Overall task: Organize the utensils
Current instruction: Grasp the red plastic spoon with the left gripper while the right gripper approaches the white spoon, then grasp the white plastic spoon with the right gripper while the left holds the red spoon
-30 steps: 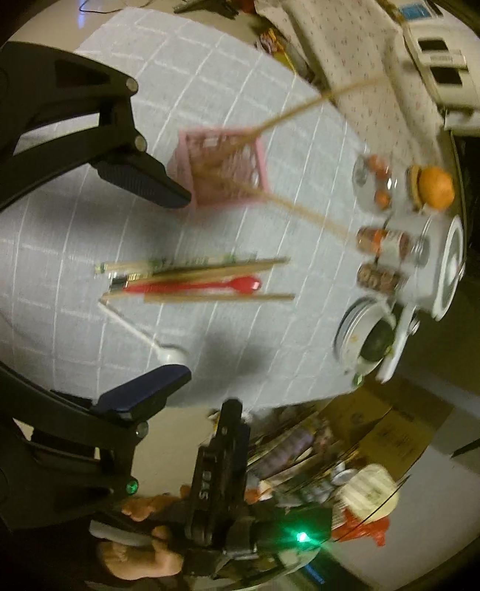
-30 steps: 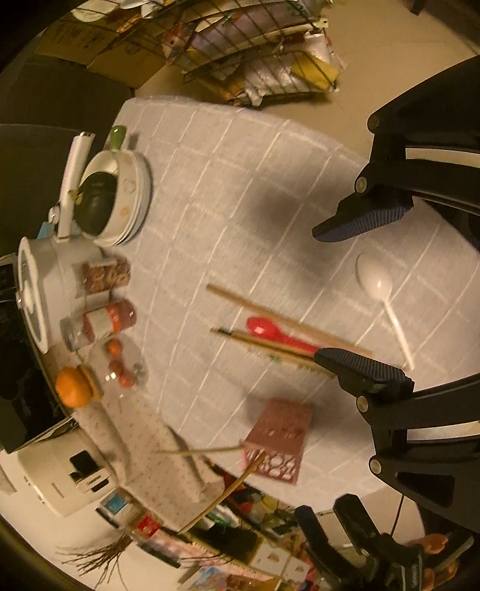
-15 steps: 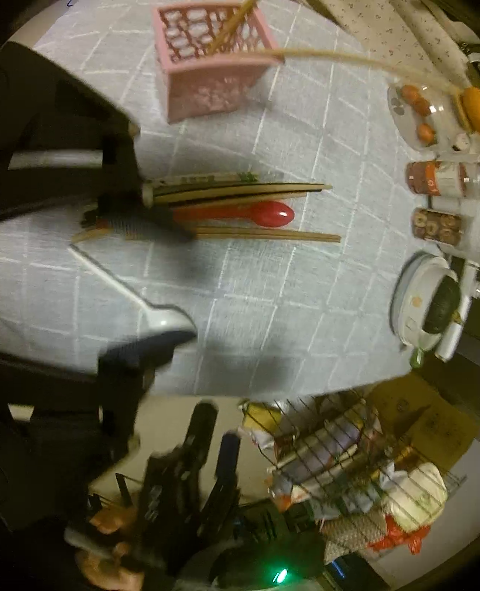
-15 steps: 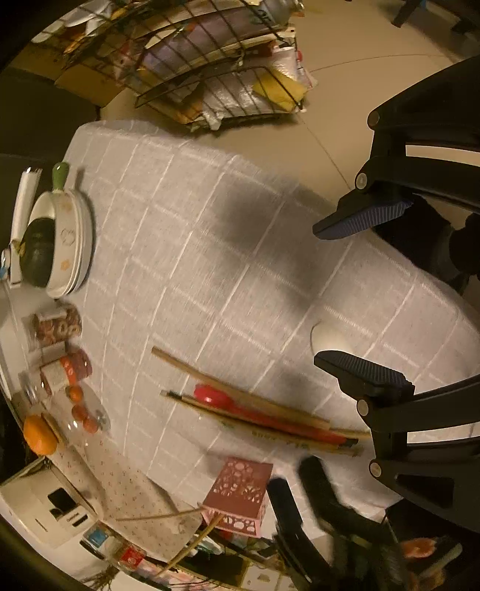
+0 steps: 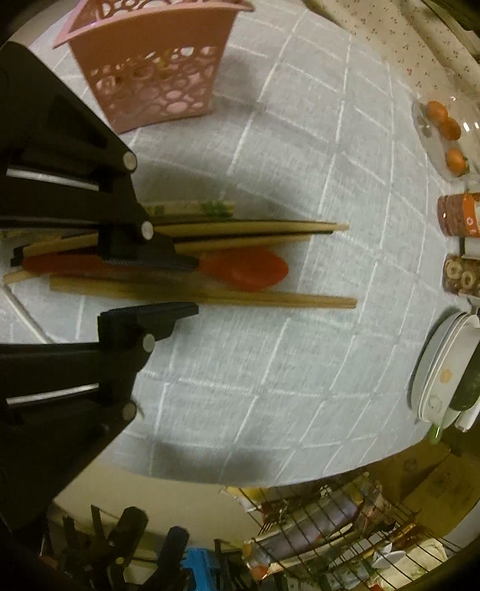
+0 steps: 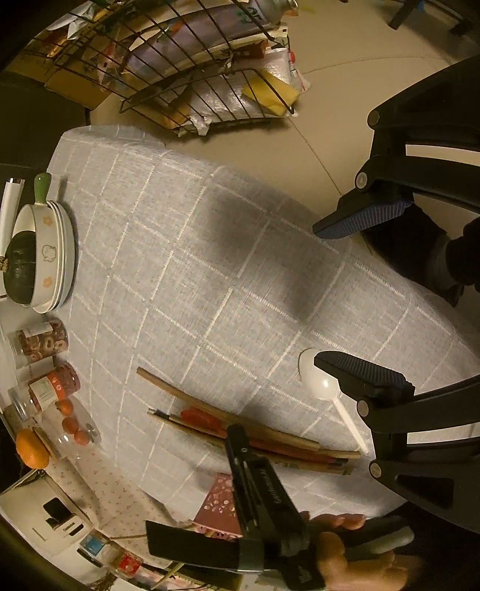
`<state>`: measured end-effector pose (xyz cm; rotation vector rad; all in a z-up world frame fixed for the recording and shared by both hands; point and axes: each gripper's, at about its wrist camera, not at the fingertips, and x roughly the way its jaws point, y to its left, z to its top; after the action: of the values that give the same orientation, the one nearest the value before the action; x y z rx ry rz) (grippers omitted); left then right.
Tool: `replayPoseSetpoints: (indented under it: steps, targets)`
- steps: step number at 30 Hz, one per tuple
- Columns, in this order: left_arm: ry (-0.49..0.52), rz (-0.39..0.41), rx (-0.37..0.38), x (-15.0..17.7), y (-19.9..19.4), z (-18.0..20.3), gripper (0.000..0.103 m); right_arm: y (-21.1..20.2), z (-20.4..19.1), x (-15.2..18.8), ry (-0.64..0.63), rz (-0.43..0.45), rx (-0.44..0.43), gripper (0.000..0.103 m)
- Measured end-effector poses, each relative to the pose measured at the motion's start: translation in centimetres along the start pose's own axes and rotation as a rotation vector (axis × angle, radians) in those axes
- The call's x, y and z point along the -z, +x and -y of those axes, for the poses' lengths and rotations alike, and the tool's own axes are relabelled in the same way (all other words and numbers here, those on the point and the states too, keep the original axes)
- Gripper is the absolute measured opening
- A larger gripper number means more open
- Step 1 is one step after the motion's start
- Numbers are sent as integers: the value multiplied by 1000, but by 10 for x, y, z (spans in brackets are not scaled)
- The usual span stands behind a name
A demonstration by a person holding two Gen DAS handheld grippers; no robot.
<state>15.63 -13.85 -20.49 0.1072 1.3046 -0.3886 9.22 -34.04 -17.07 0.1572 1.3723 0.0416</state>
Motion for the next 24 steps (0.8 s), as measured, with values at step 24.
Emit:
replayPoseSetpoints:
  steps: [24]
  targets:
    - [73,111,-21,6,-32,-3,8,36,-12,2,88,-133,-85,65]
